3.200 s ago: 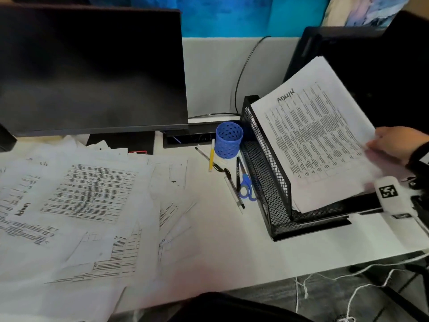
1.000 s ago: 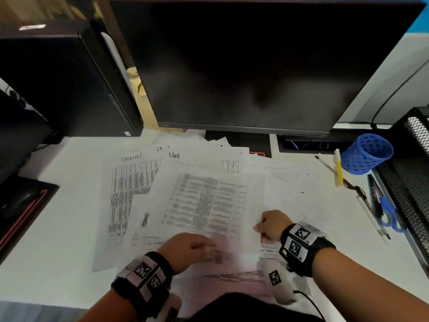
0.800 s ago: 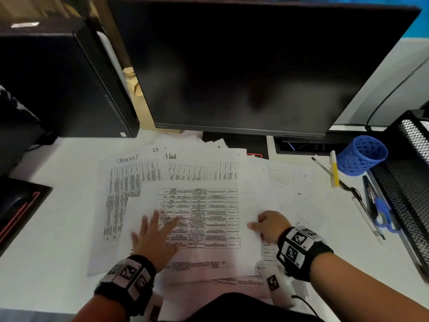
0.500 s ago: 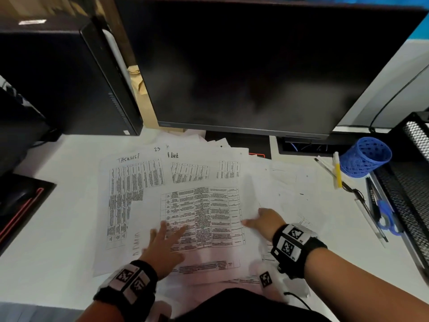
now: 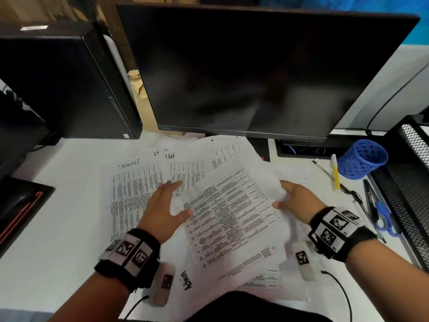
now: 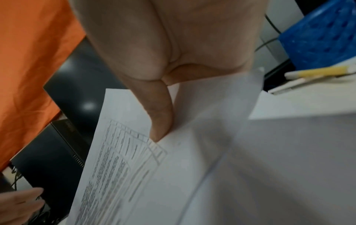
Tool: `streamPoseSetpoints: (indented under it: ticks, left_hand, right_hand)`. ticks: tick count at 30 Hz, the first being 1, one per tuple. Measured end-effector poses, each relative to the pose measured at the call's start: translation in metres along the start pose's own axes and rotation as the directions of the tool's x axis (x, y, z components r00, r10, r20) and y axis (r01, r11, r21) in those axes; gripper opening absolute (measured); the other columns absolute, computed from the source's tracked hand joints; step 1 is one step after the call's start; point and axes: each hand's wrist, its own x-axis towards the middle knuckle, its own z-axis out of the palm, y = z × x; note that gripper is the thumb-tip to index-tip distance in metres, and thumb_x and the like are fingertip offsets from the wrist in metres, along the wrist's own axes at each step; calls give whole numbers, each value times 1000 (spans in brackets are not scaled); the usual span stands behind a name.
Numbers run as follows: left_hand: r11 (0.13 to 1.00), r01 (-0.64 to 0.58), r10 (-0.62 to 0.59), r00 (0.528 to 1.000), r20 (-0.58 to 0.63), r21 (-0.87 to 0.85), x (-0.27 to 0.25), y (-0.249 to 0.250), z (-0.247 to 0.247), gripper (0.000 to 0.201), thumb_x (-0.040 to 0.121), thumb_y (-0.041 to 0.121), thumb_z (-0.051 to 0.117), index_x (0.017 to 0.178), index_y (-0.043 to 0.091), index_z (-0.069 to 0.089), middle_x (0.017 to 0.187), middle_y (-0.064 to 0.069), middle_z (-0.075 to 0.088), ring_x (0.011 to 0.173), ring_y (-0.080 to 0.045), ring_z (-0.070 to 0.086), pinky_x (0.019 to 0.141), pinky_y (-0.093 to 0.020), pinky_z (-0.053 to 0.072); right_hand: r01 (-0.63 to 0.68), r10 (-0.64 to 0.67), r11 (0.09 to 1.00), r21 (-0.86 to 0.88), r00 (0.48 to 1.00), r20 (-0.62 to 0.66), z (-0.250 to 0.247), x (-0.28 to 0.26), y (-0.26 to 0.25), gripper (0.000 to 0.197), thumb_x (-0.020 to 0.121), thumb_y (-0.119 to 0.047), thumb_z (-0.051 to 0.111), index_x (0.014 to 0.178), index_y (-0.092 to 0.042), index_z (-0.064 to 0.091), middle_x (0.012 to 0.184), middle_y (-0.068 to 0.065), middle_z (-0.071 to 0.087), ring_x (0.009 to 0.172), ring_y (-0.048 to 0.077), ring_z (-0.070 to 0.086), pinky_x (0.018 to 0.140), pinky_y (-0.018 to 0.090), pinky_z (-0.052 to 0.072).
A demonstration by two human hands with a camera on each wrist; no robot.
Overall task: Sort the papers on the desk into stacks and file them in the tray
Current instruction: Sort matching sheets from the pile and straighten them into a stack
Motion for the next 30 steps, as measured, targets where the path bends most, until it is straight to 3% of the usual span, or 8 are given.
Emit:
streamPoseSetpoints:
  ticks: [5, 10, 15, 17, 20, 24, 27, 30]
  left_hand:
    - [1000, -28, 29, 991, 133, -8, 19, 31, 6, 63, 80, 45, 68, 135, 33, 40, 130, 11, 48, 115, -13, 48, 96, -31, 39]
    - [996, 16, -42, 947, 319, 82, 25, 42, 27, 49, 90, 36, 57, 136, 24, 42, 125, 4, 55, 111, -20, 56, 90, -30, 44]
    - [984, -5, -61, 928, 368, 176, 28, 36, 43, 17, 90, 23, 57, 76, 33, 59, 77, 8, 59, 69, -11, 55, 77, -31, 52]
    - [991, 46, -83, 948, 306, 128, 26, 35, 41, 5, 88, 27, 61, 84, 25, 64, 81, 3, 63, 75, -14, 60, 69, -23, 48]
    - [995, 98, -94, 977, 189, -12, 23, 34, 29, 17, 85, 27, 66, 100, 20, 65, 91, 5, 66, 83, -12, 61, 62, -17, 39]
    - [962, 228, -222, 974, 54, -153, 24, 15, 3, 28, 84, 27, 67, 110, 18, 61, 90, 10, 60, 82, -9, 58, 69, -19, 43]
    - [925, 354, -360, 932, -26, -140, 25, -11, -13, 40, 90, 34, 58, 124, 12, 54, 99, 0, 59, 89, -18, 52, 79, -30, 41]
    - [860, 477, -498, 862, -93, -182, 22, -38, -24, 44, 96, 29, 50, 131, 3, 48, 117, -11, 60, 94, -25, 52, 87, -35, 41]
  right_hand:
    - [76, -77, 997, 33, 996, 36, -8, -8, 1, 45, 80, -6, 70, 121, -23, 62, 110, -6, 67, 102, 13, 59, 90, 24, 39]
    - [142, -150, 982, 122, 987, 60, 0, -14, 10, 32, 79, -4, 70, 104, -25, 67, 98, -14, 70, 91, 1, 64, 79, 12, 44]
    - [103, -129, 958, 266, 988, 80, 6, -16, 20, 24, 78, -8, 73, 87, -29, 64, 85, -8, 69, 85, 14, 64, 74, 13, 44]
    - [70, -80, 960, 271, 996, 27, 6, -18, 22, 6, 86, -28, 66, 83, -33, 63, 82, -12, 67, 84, 11, 62, 74, 14, 44]
    - [-174, 221, 879, 443, 974, -57, 9, -9, 33, 40, 91, -57, 42, 83, -23, 63, 84, 2, 64, 83, 20, 59, 85, 33, 47]
    - [-318, 327, 628, 710, 936, 131, 24, -1, 43, 43, 93, -49, 47, 89, -10, 64, 68, 2, 54, 56, 20, 49, 57, 30, 43]
    - [-254, 243, 777, 576, 965, 98, 37, 7, 41, 36, 90, -34, 59, 113, -8, 66, 75, -2, 63, 66, 17, 57, 65, 28, 45]
    - [-218, 218, 965, 148, 976, 16, 44, 21, 35, 43, 89, -34, 60, 125, -11, 58, 113, 0, 62, 102, 20, 58, 87, 26, 40]
